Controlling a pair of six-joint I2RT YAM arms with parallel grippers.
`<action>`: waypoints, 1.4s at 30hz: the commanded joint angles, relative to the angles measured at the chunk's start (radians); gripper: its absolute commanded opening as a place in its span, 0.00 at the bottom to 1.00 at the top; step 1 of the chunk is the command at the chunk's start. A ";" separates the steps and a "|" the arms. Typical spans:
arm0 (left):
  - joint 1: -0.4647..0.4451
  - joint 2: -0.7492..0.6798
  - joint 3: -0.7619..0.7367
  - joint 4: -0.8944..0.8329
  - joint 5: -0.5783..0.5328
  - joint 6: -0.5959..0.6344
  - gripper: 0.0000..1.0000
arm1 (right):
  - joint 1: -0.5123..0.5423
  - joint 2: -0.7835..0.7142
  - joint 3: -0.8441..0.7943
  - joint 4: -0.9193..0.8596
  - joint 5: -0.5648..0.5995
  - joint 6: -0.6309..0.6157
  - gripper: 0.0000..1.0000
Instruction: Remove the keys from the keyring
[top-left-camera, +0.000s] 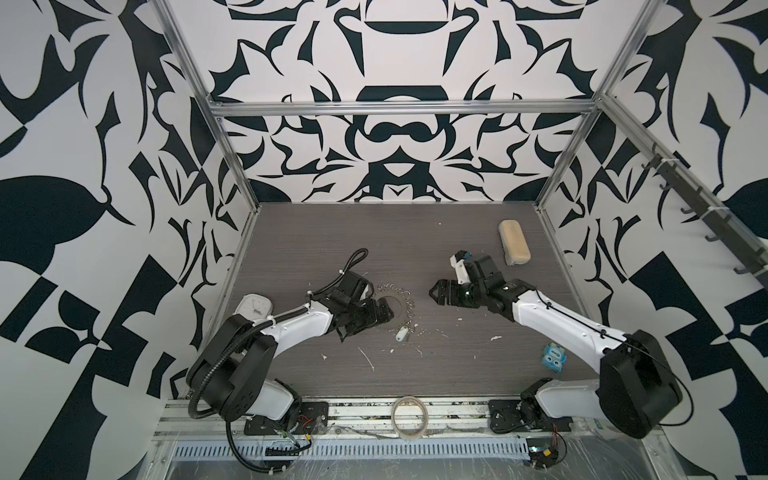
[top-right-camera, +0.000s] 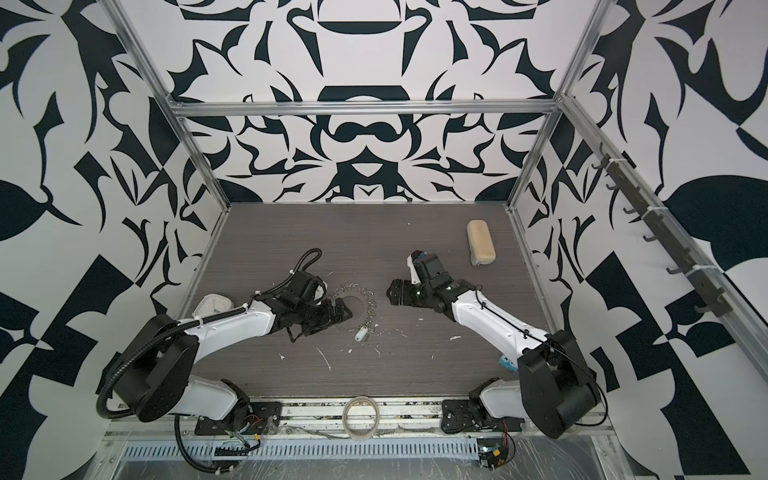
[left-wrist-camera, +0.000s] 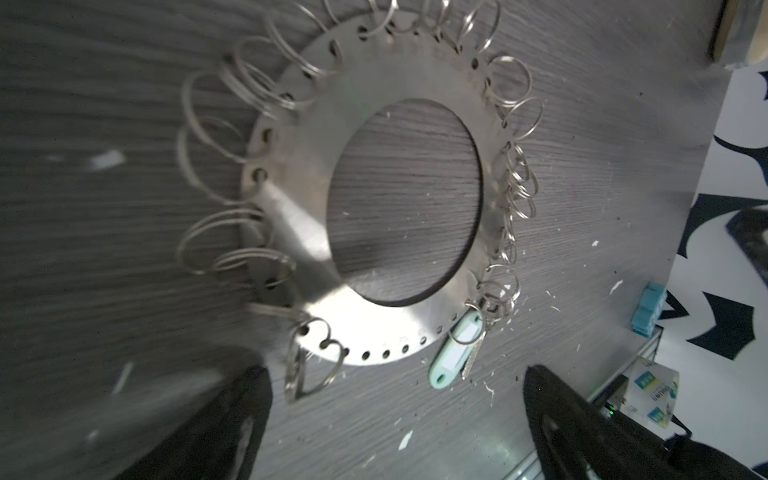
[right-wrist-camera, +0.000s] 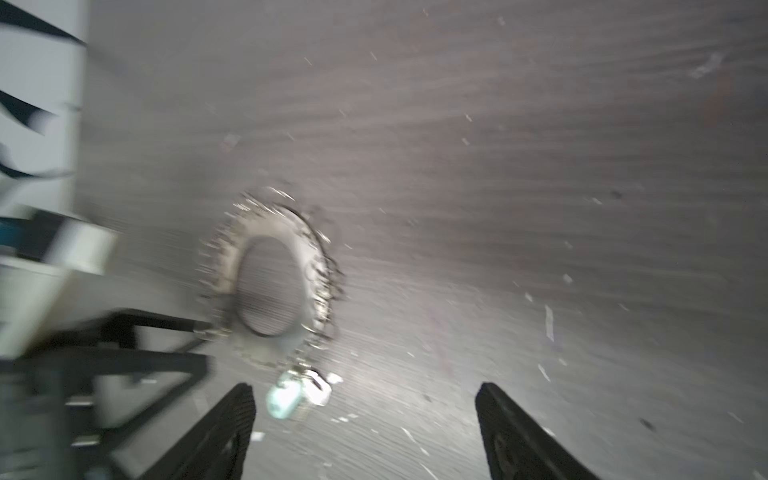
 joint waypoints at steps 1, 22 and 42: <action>0.017 -0.084 0.033 -0.135 -0.086 0.036 0.99 | 0.130 0.006 -0.007 -0.077 0.240 0.008 0.88; 0.153 -0.290 -0.010 -0.262 -0.068 0.103 0.99 | 0.490 0.327 0.163 -0.068 0.432 0.064 0.97; 0.153 -0.290 -0.002 -0.275 -0.078 0.092 0.99 | 0.453 0.325 0.080 -0.106 0.500 0.057 1.00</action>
